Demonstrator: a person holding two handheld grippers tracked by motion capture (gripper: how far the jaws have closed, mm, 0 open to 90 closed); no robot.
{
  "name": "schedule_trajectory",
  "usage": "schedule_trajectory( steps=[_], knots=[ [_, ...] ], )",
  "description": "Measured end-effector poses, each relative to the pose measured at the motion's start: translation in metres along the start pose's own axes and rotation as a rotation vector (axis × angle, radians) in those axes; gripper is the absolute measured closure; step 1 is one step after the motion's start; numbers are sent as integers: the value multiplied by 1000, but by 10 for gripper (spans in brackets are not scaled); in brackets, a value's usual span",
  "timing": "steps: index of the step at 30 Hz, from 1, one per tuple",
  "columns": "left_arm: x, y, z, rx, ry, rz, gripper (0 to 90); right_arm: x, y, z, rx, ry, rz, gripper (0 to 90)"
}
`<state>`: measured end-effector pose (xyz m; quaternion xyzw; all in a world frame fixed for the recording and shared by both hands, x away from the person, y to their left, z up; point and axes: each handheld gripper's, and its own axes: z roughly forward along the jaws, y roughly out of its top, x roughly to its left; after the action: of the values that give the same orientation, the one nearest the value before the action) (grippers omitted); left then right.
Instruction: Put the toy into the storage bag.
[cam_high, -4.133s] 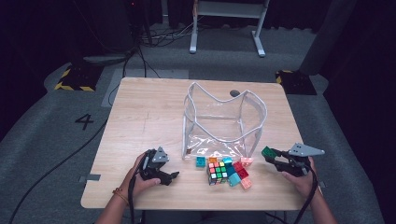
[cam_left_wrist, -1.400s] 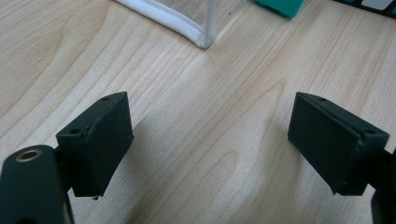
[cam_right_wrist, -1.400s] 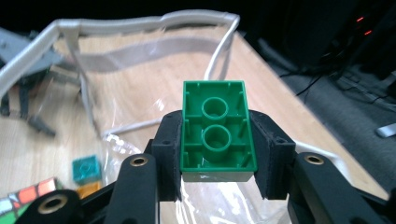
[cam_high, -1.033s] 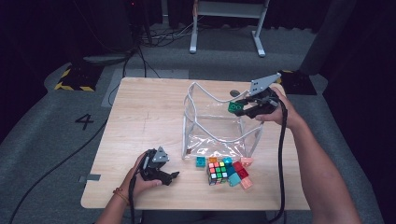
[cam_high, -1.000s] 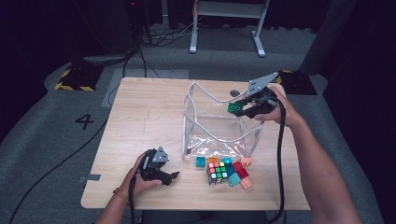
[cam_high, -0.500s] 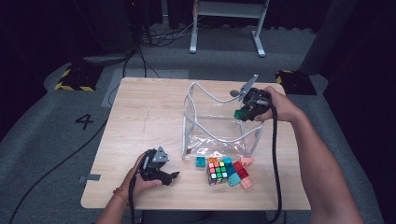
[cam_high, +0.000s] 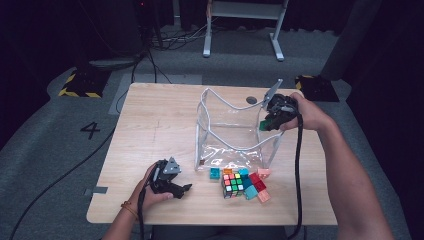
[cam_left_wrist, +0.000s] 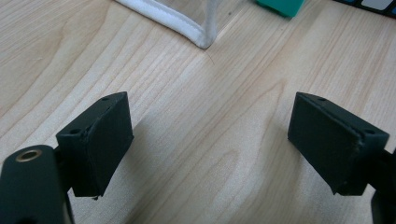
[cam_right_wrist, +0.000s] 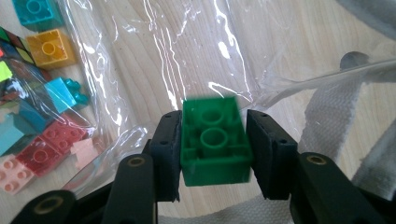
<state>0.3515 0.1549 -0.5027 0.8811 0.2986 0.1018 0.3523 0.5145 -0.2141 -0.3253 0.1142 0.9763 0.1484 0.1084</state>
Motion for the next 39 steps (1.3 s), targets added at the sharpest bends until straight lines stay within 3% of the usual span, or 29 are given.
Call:
schedule_trajectory(
  steps=[1, 4, 5, 7, 8, 12, 15, 16, 20, 26, 30, 32, 36, 39],
  knots=[
    [0, 0, 0, 2, 0, 3, 140, 1, -1, -1, -1, 17, 20, 552],
    [0, 0, 0, -1, 1, 0, 140, 1, -4, -3, -49, 14, 15, 555],
    [0, 0, 0, -1, 1, 0, 140, 4, -5, -5, -46, 18, 55, 555],
    [0, 0, 0, 0, 0, 0, 140, 4, -6, -5, -73, 12, 48, 554],
    [0, 0, 0, 0, 0, 0, 140, 7, -9, -8, -93, 8, 67, 533],
    [0, 0, 0, 0, 0, 0, 140, 10, -14, -11, -188, -1, 46, 514],
    [0, 0, 0, 0, 0, 0, 140, 14, -17, -16, -219, -8, 87, 510],
    [0, 0, 0, -1, 0, -1, 140, 16, -21, -20, -279, -23, 89, 487],
    [0, 0, 0, -1, 0, -1, 140, 22, -29, -30, -406, -27, 132, 445],
    [0, 0, 0, -1, 0, -1, 140, 36, -43, -43, -541, -85, 161, 379],
    [0, 0, 0, 0, 0, -1, 140, 46, -52, -53, -619, -112, 207, 350],
    [0, 0, 0, 0, 0, 0, 140, 53, -57, -58, -650, -123, 236, 330],
    [0, 0, 0, 0, 0, 0, 140, 66, -68, -65, -679, -171, 247, 313],
    [0, 0, 0, 0, 0, -1, 140, 73, -75, -66, -703, -170, 256, 313]
  ],
)
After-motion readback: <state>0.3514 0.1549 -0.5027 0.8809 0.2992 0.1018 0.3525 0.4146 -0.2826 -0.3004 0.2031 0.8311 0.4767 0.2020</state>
